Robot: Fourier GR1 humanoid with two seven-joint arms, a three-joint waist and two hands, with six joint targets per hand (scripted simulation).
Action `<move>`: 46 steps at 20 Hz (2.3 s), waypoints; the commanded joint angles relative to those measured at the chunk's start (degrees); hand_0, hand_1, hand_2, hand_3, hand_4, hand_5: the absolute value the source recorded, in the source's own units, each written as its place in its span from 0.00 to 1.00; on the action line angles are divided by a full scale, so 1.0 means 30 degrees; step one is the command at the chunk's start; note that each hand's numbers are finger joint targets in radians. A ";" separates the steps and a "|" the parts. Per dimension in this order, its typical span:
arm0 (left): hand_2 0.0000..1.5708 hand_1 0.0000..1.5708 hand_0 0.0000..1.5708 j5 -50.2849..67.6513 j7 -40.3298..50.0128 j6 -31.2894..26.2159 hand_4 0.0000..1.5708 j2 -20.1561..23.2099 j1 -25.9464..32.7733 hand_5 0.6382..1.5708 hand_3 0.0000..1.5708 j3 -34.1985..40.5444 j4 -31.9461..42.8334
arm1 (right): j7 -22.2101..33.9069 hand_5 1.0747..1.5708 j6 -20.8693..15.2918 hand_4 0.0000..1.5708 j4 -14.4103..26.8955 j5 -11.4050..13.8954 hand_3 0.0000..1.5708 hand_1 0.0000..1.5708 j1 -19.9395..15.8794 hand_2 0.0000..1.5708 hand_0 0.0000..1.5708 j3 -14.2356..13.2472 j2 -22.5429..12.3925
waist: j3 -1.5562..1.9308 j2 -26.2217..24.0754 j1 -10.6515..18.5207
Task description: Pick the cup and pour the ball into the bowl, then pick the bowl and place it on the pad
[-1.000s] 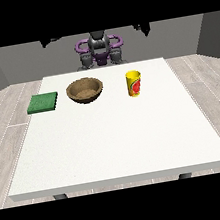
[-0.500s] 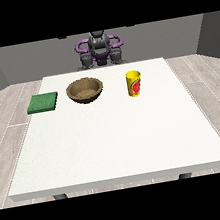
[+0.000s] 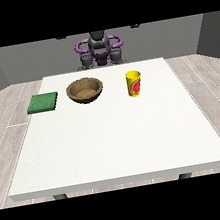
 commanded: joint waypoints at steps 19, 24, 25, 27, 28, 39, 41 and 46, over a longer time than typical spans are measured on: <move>0.00 0.00 0.00 -0.2727 -1.3000 -0.1907 0.00 0.2174 -0.2545 0.82 0.00 0.3094 1.1794 | -0.1355 0.99 0.3980 0.00 -0.2429 -0.2391 0.00 0.00 -0.2721 0.00 0.00 -0.4687 -0.2184 | 0.0005 0.6779 -0.2015; 0.00 0.00 0.00 -0.3129 -1.5374 -0.1805 0.00 0.2624 -0.3197 0.84 0.00 0.3633 1.4834 | -0.1288 0.99 0.4999 0.00 -0.3075 -0.3138 0.00 0.00 -0.1686 0.00 0.00 -0.5523 -0.2716 | 0.0005 0.6541 -0.2490; 0.00 0.00 0.00 -0.2458 -1.4790 -0.2264 0.00 0.2665 -0.3430 0.86 0.00 0.3872 1.5267 | -0.2356 0.99 0.4999 0.00 -0.2900 -0.3128 0.00 0.00 -0.0400 0.00 0.00 -0.5392 -0.2370 | 0.0010 0.6399 -0.2531; 0.00 0.00 0.00 -0.3048 -1.5297 -0.2300 0.00 0.2134 -0.2971 0.86 0.00 0.3093 1.5958 | -0.2265 0.99 0.5061 0.00 -0.2332 -0.3206 0.00 0.00 -0.0357 0.00 0.00 -0.5998 -0.2402 | 0.0011 0.5816 -0.1889; 0.00 0.00 0.00 -0.3045 -1.6823 -0.1727 0.00 0.2227 -0.3787 0.86 0.00 0.3821 1.7087 | -0.1351 0.99 0.5389 0.00 -0.3489 -0.3836 0.00 0.00 -0.1590 0.00 0.00 -0.6161 -0.2737 | 0.0001 0.7071 -0.2968; 0.00 0.00 0.00 -0.2775 -1.9545 -0.1120 0.00 0.2940 -0.5579 0.85 0.00 0.5095 2.2003 | -0.1052 0.99 0.7421 0.00 -0.6690 -0.5476 0.00 0.00 0.0709 0.00 0.00 -0.7117 -0.3921 | -0.0006 0.7641 -0.4808; 0.00 0.00 0.00 -0.3200 -2.0290 -0.0871 0.00 0.2671 -0.6162 0.85 0.00 0.4660 2.2226 | -0.1956 0.99 0.7385 0.00 -0.6025 -0.5233 0.00 0.00 0.0331 0.00 0.00 -0.7915 -0.4028 | -0.0003 0.8359 -0.4330; 1.00 0.71 0.71 -0.3065 -2.1097 -0.1005 0.31 0.4420 -0.6471 0.96 0.95 0.5506 2.3619 | -0.1083 0.99 0.8556 0.00 -0.7318 -0.7786 0.00 0.00 0.0205 0.00 0.00 -1.0072 -0.5374 | -0.0003 0.9245 -0.5425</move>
